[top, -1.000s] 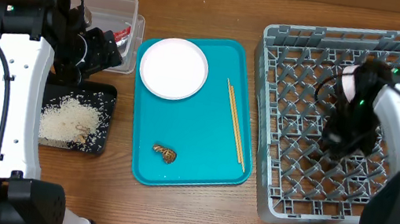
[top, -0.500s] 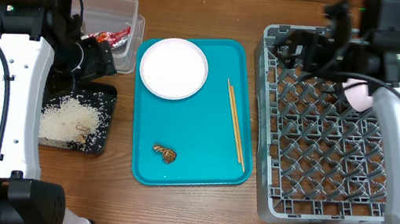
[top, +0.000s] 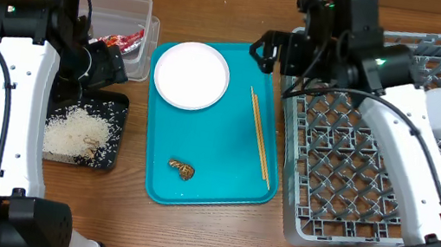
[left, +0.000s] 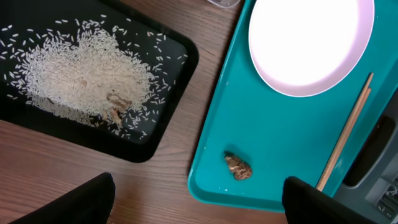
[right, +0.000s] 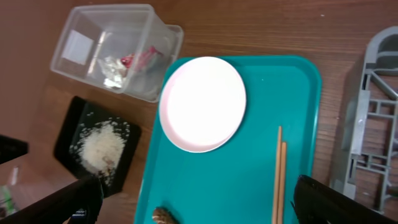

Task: Sort waste into correct bins and load items into the dishwasher
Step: 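Reach the right gripper to the white plate on the teal tray, then grasp the white plate's rim with the right gripper and lift, then carry the white plate into the rack and stand it upright, then reach the right gripper down to the wooden chopsticks on the teal tray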

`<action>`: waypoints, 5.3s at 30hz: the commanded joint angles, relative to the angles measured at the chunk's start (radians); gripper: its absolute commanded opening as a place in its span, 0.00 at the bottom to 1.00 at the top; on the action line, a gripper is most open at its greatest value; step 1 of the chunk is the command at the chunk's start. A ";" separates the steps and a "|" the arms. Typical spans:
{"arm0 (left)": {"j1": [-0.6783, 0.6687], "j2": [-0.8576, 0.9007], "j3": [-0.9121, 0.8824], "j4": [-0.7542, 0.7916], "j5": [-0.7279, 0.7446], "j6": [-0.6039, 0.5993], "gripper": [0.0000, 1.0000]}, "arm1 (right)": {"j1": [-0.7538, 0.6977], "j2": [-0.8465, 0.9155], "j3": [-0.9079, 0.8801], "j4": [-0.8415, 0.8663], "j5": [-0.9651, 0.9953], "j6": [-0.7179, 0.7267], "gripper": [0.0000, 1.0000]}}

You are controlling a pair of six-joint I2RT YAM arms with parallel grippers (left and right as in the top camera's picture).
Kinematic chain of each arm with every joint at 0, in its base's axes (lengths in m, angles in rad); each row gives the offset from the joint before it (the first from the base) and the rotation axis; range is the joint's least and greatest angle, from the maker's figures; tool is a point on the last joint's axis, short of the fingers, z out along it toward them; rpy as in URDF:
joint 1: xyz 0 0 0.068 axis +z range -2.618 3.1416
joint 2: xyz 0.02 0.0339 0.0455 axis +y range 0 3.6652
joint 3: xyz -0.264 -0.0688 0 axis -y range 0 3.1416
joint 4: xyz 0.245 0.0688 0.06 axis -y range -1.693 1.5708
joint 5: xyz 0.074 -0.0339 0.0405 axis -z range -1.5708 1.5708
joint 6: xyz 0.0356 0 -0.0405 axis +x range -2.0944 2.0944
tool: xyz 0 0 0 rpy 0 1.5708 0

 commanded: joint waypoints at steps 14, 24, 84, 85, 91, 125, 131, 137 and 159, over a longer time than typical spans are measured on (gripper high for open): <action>-0.007 -0.023 0.025 0.016 -0.018 0.016 0.88 | 0.214 0.337 0.010 0.179 0.380 0.097 0.91; -0.007 -0.023 0.025 0.016 -0.010 0.016 0.88 | 0.232 0.493 0.010 0.289 0.385 0.238 0.82; -0.007 -0.023 0.025 0.014 -0.013 0.016 0.88 | -0.024 0.102 0.000 -0.228 1.600 0.274 0.04; -0.007 -0.023 0.025 0.015 -0.013 0.016 0.88 | -0.026 0.102 -0.021 -0.224 1.611 0.289 0.04; -0.007 -0.023 0.025 0.015 -0.013 0.016 0.88 | -0.039 0.102 -0.095 -0.193 1.640 0.312 0.04; -0.007 -0.023 0.025 0.017 -0.013 0.013 0.88 | 0.009 -0.180 -0.077 -0.133 0.411 0.060 0.81; -0.007 -0.023 0.025 0.016 -0.013 0.013 0.88 | 0.030 -0.144 -0.166 -0.191 0.185 0.048 0.76; -0.007 -0.023 0.025 0.017 -0.013 0.013 0.88 | 0.129 -0.077 -0.318 -0.140 0.171 0.095 0.70; -0.007 -0.023 0.025 0.016 -0.013 0.013 0.88 | 0.272 0.258 -0.358 -0.054 0.301 0.155 0.69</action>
